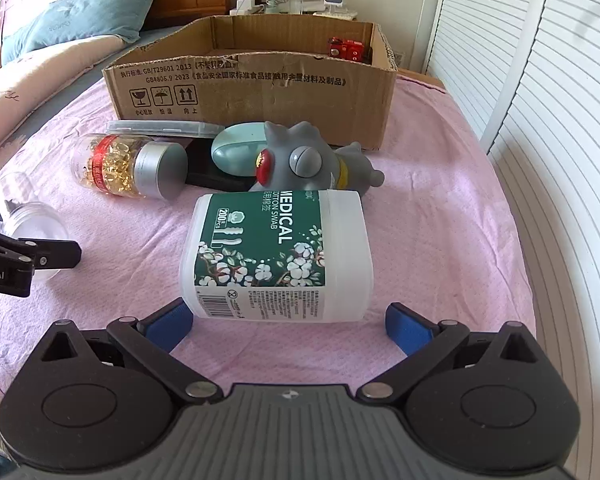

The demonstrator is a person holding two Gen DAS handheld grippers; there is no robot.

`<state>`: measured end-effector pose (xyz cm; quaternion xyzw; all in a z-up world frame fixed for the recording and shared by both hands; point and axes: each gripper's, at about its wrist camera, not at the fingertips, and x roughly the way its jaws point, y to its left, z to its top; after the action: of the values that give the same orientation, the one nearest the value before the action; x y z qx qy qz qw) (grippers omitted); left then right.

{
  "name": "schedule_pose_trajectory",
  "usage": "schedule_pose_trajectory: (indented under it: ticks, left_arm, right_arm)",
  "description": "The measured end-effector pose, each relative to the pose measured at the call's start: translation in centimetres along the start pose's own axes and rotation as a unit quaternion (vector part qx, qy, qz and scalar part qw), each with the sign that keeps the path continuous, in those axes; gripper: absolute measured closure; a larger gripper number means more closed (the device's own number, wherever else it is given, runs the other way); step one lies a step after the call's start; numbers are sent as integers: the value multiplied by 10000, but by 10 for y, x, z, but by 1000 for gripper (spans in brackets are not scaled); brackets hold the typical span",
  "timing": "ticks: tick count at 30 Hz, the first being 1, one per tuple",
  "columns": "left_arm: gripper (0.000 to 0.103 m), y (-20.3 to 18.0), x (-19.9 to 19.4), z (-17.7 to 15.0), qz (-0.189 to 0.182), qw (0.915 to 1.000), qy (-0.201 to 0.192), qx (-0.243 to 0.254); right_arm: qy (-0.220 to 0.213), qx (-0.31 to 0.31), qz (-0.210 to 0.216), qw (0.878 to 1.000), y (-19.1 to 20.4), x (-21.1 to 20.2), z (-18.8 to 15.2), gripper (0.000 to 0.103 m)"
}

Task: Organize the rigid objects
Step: 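Move the left gripper to the clear jar while the right approaches the white bottle, then close the left gripper on the clear jar while the right grasps the white bottle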

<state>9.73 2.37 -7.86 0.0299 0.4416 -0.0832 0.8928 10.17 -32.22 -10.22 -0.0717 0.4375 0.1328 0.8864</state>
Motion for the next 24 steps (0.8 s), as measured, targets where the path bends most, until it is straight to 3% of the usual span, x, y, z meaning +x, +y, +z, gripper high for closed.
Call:
schedule_pose_trajectory:
  ticks: [9, 17, 24]
  left_arm:
    - [1, 4, -14, -13, -184, 9996, -50, 213]
    - [1, 7, -31, -17, -10, 9988, -374, 314]
    - [7, 7, -33, -17, -123, 9987, -375, 318]
  right_arm:
    - [-56, -8, 8, 10000, 2, 1, 0, 0]
    - [45, -40, 34, 10000, 7, 4, 8, 0]
    - [-95, -83, 93, 9999, 11, -5, 24, 0]
